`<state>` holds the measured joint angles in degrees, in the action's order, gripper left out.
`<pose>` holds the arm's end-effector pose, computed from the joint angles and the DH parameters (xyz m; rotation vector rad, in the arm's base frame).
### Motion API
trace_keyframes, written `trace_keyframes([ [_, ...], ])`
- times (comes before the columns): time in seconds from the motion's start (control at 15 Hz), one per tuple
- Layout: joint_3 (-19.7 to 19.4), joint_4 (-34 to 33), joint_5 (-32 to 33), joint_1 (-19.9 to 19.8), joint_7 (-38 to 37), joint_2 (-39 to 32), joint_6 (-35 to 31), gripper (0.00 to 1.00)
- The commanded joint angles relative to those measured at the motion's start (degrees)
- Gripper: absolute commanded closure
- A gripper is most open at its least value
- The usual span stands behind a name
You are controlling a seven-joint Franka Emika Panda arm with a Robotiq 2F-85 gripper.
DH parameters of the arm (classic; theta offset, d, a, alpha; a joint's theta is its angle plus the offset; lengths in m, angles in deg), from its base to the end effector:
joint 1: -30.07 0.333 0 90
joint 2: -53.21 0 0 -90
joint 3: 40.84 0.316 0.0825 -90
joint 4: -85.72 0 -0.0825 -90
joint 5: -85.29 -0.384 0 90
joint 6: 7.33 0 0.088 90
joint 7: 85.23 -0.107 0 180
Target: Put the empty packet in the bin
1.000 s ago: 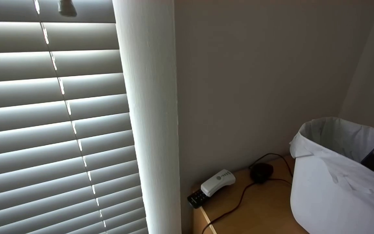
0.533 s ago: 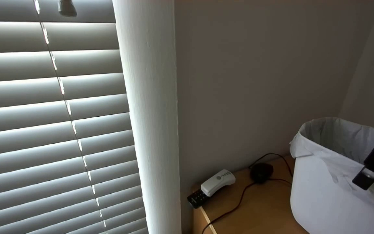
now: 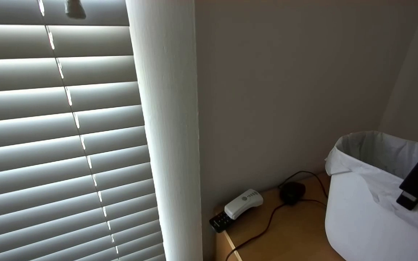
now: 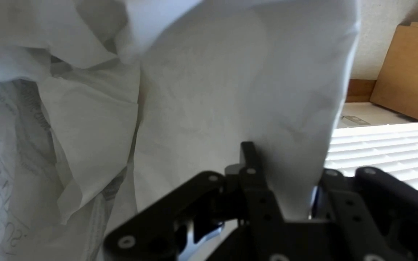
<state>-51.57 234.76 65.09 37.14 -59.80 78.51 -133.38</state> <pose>0.3985 -0.0122 0.4057 -2.7744 -0.2657 -0.1599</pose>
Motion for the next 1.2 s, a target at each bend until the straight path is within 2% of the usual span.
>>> trace_keyframes([
  [0.0,-0.6,-0.3,-0.9,-1.3,1.3,0.0,1.6,0.97],
  [0.4,-3.0,-2.4,-2.7,-2.5,3.2,0.8,5.7,0.97],
  [0.67,-4.7,-2.8,-6.0,-2.7,6.2,0.5,7.6,0.97],
  [1.13,-5.9,-2.9,-10.1,-3.6,8.5,-0.1,8.6,0.97],
])
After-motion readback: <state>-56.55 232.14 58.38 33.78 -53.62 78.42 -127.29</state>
